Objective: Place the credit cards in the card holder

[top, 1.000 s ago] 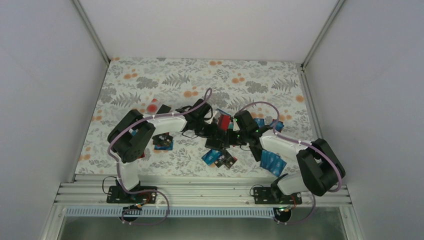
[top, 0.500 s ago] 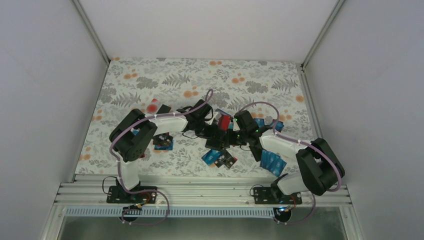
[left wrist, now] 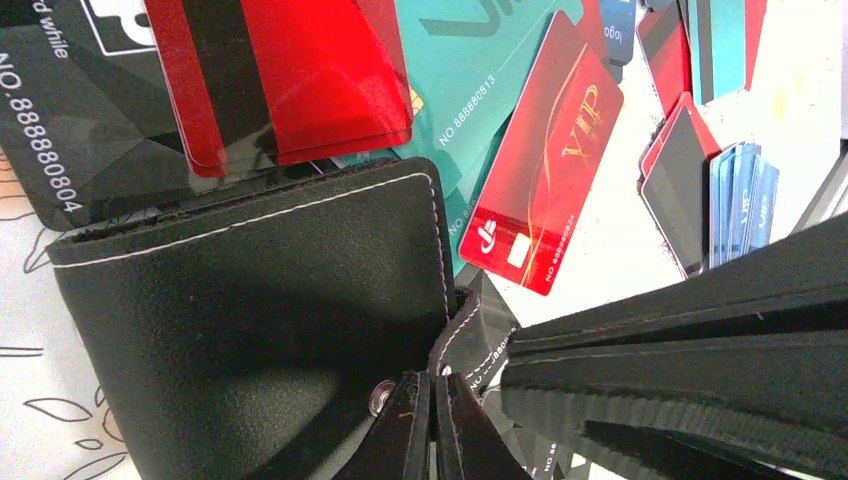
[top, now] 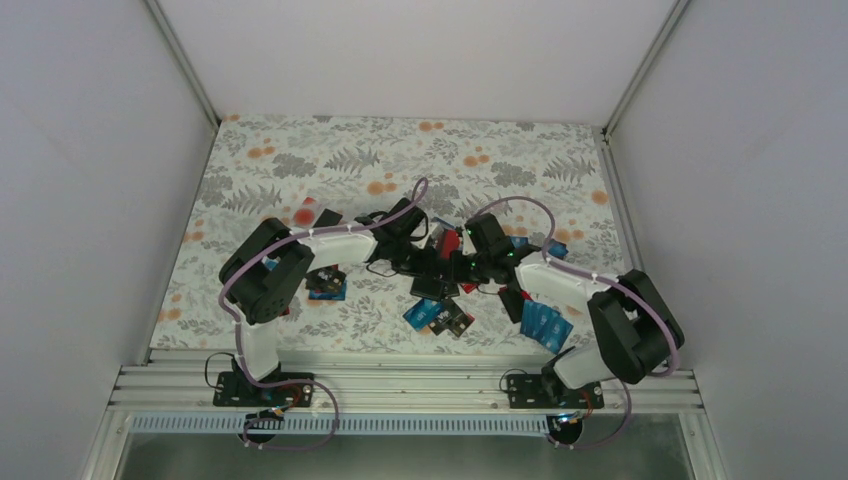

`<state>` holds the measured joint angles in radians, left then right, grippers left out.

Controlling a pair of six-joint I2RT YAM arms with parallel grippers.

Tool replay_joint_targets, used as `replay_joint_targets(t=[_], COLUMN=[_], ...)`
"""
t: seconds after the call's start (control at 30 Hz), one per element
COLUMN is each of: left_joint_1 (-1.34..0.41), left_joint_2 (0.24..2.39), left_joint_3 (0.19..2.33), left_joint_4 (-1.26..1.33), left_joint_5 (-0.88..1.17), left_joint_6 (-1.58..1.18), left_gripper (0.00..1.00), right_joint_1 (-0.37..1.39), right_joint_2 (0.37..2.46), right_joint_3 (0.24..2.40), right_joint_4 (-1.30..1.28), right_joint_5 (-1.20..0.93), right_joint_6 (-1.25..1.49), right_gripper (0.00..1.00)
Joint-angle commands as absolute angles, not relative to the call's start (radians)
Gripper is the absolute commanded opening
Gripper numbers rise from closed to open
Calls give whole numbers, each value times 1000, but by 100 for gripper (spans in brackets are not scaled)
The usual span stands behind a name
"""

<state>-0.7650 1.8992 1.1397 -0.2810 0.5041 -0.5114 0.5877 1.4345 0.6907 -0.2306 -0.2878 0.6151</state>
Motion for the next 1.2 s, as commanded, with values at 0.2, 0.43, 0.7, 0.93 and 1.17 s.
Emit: replay_joint_targets(t=[0.2, 0.43, 0.7, 0.93, 1.17], left_joint_1=[-769, -769, -769, -768, -769], left_joint_2=[1892, 1895, 1900, 1902, 1922], left_joint_3=[1169, 1167, 1191, 1197, 1202], left_joint_4=[-312, -316, -363, -380, -387], left_joint_5=[469, 464, 420, 398, 370], left_joint_6=[-506, -503, -503, -499, -498], left_gripper=[2, 2, 2, 2, 2], right_joint_1=[560, 548, 546, 545, 546], right_joint_2=[1586, 1633, 1630, 1635, 1635], right_joint_3=[797, 784, 775, 779, 777], right_joint_4=[-218, -217, -222, -224, -224], right_joint_5=[-320, -328, -321, -322, -325], right_joint_6=[604, 607, 606, 603, 603], right_gripper=[4, 4, 4, 4, 4])
